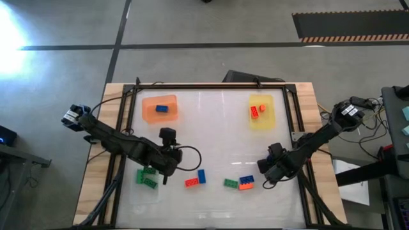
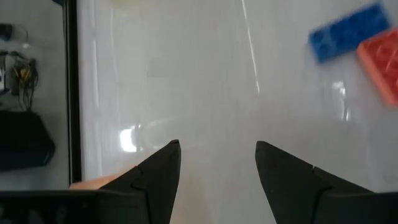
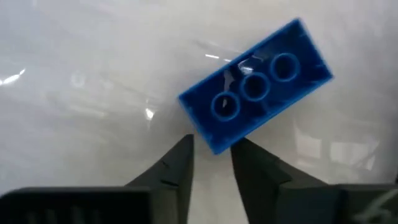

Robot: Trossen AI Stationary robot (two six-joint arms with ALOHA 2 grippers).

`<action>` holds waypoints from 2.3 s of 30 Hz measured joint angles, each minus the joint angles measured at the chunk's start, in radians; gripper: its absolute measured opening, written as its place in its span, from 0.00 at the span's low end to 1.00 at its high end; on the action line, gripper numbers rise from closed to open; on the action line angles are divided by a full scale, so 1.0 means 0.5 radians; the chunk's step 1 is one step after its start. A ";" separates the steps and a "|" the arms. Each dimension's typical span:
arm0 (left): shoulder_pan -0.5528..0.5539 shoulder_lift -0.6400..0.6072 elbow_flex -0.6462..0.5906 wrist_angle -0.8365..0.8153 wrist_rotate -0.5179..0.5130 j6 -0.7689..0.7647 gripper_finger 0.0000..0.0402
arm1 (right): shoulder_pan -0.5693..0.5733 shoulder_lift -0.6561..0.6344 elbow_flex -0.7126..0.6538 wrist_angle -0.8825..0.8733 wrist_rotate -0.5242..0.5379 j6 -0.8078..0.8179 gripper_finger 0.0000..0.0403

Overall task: Sort & place blocks by color
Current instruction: Put the blue game piece into the orange bin

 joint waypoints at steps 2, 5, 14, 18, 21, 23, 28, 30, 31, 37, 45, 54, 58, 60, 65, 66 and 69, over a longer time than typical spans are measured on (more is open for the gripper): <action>0.001 -0.002 0.000 0.091 0.000 0.046 0.48 | 0.000 -0.019 0.001 0.001 0.021 -0.045 0.17; 0.001 -0.004 0.000 0.196 0.008 0.100 0.48 | 0.000 -0.054 0.001 -0.006 0.041 -0.115 0.09; 0.001 -0.004 -0.001 0.294 0.018 0.092 0.48 | 0.000 -0.137 0.005 -0.009 0.041 -0.225 0.06; 0.002 -0.004 -0.003 0.339 0.019 0.092 0.48 | -0.001 -0.152 0.005 -0.020 0.040 -0.240 0.13; 0.011 -0.004 -0.003 0.366 0.021 0.093 0.48 | -0.008 -0.164 0.005 -0.018 0.040 -0.264 0.21; 0.015 -0.004 -0.003 0.372 0.022 0.094 0.48 | -0.018 -0.175 0.005 -0.016 0.037 -0.281 0.27; 0.029 -0.004 -0.003 0.413 0.023 0.095 0.48 | -0.061 -0.196 0.005 -0.007 0.037 -0.294 0.43; 0.037 -0.004 -0.004 0.413 0.023 0.096 0.48 | -0.084 -0.198 0.006 -0.006 0.037 -0.314 0.48; 0.040 -0.004 -0.004 0.413 0.023 0.096 0.48 | -0.097 -0.198 0.006 -0.005 0.039 -0.321 0.50; 0.067 -0.004 -0.004 0.420 0.022 0.100 0.48 | -0.206 -0.198 0.006 -0.031 0.126 -0.383 0.59; 0.085 -0.004 -0.013 0.420 0.022 0.136 0.48 | -0.353 -0.198 0.005 -0.168 0.240 -0.435 0.61; 0.105 -0.004 -0.024 0.420 0.021 0.141 0.48 | -0.437 -0.198 -0.004 -0.165 0.313 -0.500 0.57; 0.110 -0.004 -0.024 0.420 0.021 0.153 0.48 | -0.461 -0.198 -0.004 -0.131 0.346 -0.623 0.56; 0.111 -0.004 -0.024 0.420 0.021 0.152 0.48 | -0.460 -0.198 -0.005 -0.053 0.297 -0.684 0.56; 0.111 -0.004 -0.027 0.420 0.021 0.152 0.48 | -0.459 -0.198 0.012 0.066 -0.005 -0.958 0.54; 0.111 -0.004 -0.027 0.420 0.021 0.152 0.48 | -0.459 -0.198 0.032 0.061 -0.079 -1.012 0.53; 0.113 -0.004 -0.027 0.420 0.020 0.152 0.48 | -0.456 -0.199 0.119 -0.011 -0.226 -1.153 0.51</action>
